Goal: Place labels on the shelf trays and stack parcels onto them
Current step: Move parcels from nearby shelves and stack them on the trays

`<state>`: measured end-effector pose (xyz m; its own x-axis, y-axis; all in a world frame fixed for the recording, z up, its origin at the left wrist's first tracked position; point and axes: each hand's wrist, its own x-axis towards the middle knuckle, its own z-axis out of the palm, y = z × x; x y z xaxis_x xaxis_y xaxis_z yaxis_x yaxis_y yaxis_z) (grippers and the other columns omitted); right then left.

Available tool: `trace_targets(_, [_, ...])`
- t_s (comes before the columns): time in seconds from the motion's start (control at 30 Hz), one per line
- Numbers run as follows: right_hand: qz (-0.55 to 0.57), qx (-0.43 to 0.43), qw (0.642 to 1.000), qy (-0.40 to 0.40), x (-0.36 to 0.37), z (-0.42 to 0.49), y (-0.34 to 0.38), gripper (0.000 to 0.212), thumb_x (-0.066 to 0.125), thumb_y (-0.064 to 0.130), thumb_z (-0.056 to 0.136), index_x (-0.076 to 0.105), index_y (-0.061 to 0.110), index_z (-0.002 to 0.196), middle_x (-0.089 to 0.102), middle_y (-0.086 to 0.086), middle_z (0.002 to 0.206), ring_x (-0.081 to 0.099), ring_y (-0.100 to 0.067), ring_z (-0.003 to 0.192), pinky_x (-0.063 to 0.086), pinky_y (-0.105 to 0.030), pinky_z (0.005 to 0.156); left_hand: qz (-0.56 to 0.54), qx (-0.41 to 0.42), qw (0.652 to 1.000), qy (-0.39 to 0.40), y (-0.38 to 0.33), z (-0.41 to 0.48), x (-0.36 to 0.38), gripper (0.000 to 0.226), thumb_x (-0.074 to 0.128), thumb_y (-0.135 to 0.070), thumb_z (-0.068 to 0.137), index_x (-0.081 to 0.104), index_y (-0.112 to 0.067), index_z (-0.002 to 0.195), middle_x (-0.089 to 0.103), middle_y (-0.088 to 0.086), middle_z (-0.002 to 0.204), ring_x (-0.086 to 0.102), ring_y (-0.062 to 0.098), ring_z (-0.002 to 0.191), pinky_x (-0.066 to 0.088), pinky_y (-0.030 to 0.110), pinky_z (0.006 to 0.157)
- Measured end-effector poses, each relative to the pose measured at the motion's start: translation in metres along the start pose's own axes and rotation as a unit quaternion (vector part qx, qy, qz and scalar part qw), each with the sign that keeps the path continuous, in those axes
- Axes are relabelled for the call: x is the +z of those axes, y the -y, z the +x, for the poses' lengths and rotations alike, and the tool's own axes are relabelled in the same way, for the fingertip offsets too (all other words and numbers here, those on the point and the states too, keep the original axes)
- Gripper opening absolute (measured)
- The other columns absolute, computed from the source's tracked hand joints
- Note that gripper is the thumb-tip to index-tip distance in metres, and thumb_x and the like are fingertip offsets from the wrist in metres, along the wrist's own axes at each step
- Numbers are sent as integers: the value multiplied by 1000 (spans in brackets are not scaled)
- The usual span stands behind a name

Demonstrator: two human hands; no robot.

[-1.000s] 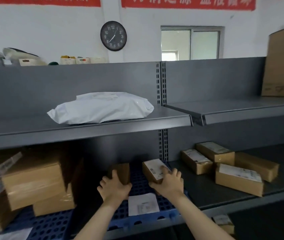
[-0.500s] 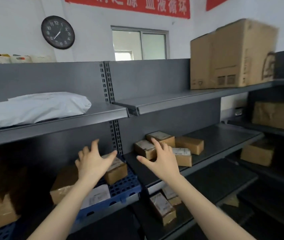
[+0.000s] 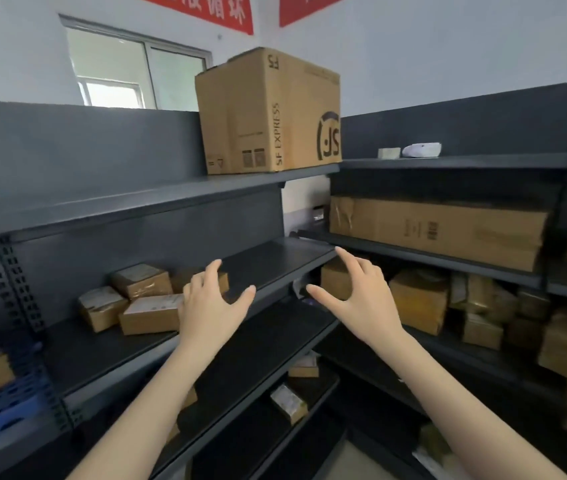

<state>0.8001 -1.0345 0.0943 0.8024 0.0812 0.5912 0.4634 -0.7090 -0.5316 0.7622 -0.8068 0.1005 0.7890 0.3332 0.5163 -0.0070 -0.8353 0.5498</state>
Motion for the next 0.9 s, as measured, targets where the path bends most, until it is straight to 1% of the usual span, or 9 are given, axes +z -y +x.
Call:
trace_targets(0.13, [-26, 29, 999, -5, -30, 7, -56, 82, 57, 64, 79, 27, 30, 147, 41, 0, 145, 34, -18, 133, 36, -33, 104, -9, 12, 999, 35, -44, 8, 57, 73, 56, -54, 85, 28, -24, 144, 38, 8, 144, 34, 28, 132, 32, 47, 107])
trace_targets(0.3, [-24, 50, 998, -1, -33, 29, -114, 82, 58, 65, 78, 26, 33, 147, 38, 2, 147, 32, -16, 135, 36, -34, 104, -4, 4, 997, 72, -61, 21, 122, 74, 56, -52, 85, 26, -23, 145, 37, 8, 146, 33, 27, 134, 31, 46, 106])
trace_targets(0.6, [-3, 23, 999, 48, 19, 126, -185, 82, 58, 64, 78, 24, 34, 147, 34, 3, 148, 31, -16, 135, 36, -34, 106, 19, -32, 999, 13, -65, 103, 205, 73, 57, -51, 85, 26, -23, 145, 38, 10, 145, 35, 28, 132, 33, 47, 104])
trace_targets(0.7, [-1, -3, 998, 63, 28, 160, -208, 83, 58, 65, 78, 24, 35, 147, 33, 2, 149, 30, -16, 136, 36, -35, 107, 24, -55, 998, -9, -73, 129, 230, 72, 56, -51, 85, 26, -22, 144, 40, 10, 143, 35, 29, 130, 33, 46, 102])
trace_targets(0.8, [12, -17, 998, 62, 31, 189, -231, 81, 58, 64, 79, 26, 34, 147, 34, 2, 149, 30, -18, 136, 37, -36, 106, 24, -65, 998, -15, -87, 144, 253, 73, 56, -51, 85, 27, -22, 144, 40, 10, 142, 35, 28, 130, 33, 46, 102])
trace_targets(0.9, [26, -23, 996, 79, 36, 213, -248, 81, 57, 64, 79, 26, 32, 147, 34, 0, 149, 30, -18, 136, 36, -36, 106, 35, -72, 997, -20, -96, 153, 269, 73, 56, -52, 85, 26, -23, 144, 40, 9, 142, 36, 27, 130, 33, 44, 102])
